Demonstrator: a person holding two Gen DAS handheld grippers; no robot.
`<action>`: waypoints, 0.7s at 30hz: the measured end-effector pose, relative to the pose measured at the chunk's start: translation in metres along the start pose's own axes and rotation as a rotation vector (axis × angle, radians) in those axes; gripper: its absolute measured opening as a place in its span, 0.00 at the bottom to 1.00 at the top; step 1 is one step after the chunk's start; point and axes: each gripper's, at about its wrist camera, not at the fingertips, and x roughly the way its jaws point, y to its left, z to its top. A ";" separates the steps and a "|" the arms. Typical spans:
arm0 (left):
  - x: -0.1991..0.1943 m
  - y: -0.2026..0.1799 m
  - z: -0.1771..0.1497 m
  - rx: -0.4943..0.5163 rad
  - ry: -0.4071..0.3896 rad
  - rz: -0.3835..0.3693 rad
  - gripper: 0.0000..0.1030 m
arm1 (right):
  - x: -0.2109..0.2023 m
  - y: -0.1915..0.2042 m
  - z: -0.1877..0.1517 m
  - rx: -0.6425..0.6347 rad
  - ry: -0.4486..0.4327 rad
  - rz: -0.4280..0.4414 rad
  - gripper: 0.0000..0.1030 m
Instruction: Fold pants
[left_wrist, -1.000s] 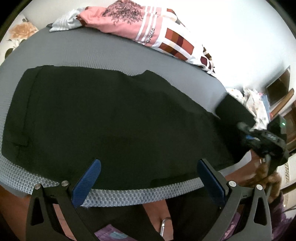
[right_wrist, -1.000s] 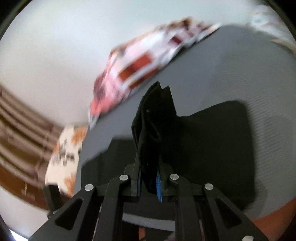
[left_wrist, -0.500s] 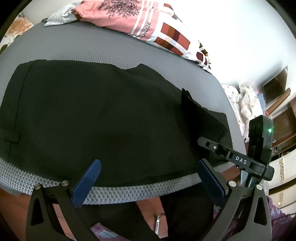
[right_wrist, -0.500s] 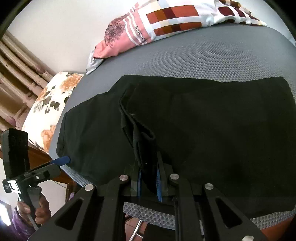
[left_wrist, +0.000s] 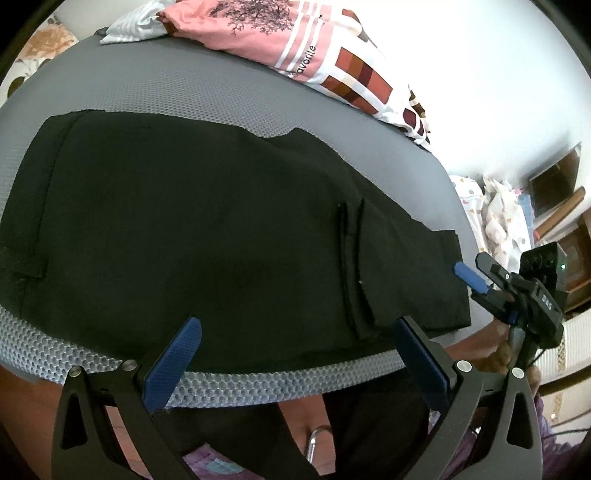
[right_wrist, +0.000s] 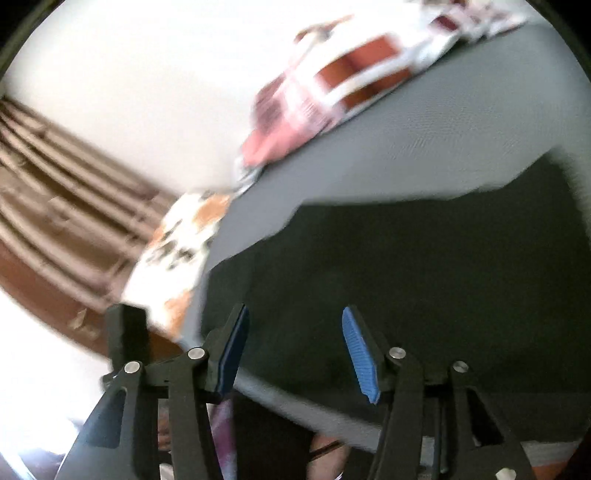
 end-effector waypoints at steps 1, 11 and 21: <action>0.001 -0.001 0.000 0.003 0.003 0.000 1.00 | -0.006 -0.006 0.002 0.010 -0.007 -0.012 0.50; 0.000 -0.004 0.001 0.026 -0.006 0.019 1.00 | 0.042 0.011 -0.020 -0.065 0.103 0.019 0.47; -0.014 0.001 0.005 0.005 -0.046 0.038 1.00 | 0.073 0.033 -0.045 -0.202 0.182 -0.044 0.42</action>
